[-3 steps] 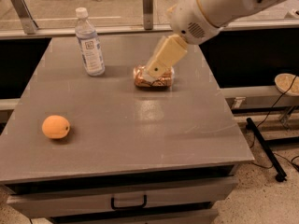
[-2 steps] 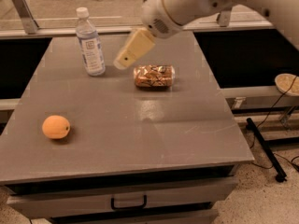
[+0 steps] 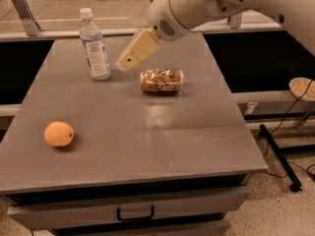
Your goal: Move blue plastic bottle near orange
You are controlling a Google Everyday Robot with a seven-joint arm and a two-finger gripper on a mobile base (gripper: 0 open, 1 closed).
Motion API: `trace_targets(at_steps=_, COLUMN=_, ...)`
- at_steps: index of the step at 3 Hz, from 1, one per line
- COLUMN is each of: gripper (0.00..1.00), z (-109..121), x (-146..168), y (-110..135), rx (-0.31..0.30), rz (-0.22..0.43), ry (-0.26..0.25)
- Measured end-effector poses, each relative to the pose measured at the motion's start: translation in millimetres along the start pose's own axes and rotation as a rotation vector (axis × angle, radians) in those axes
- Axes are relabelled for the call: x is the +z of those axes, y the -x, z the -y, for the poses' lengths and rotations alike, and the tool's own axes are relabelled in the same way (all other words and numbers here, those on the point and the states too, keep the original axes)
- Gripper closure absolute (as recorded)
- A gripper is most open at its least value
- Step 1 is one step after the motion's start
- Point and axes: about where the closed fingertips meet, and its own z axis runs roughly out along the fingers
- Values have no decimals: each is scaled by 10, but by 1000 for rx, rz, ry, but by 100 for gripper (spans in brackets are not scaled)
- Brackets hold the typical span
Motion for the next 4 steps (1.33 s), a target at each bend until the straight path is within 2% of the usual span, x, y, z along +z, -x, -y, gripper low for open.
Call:
trace_targets(at_steps=1, gripper=0, z=-155, x=322, y=-48, rx=95, rz=84, ry=18)
trace_targets(at_steps=2, gripper=0, z=-280, x=749, y=56, rx=131, rz=160, ry=-5)
trace_targets(at_steps=3, gripper=0, z=-119, x=711, y=185, rx=133, rz=210, ry=-69)
trace_targets(at_steps=4, gripper=0, z=-161, x=734, y=149, rx=189, rz=211, ry=-56)
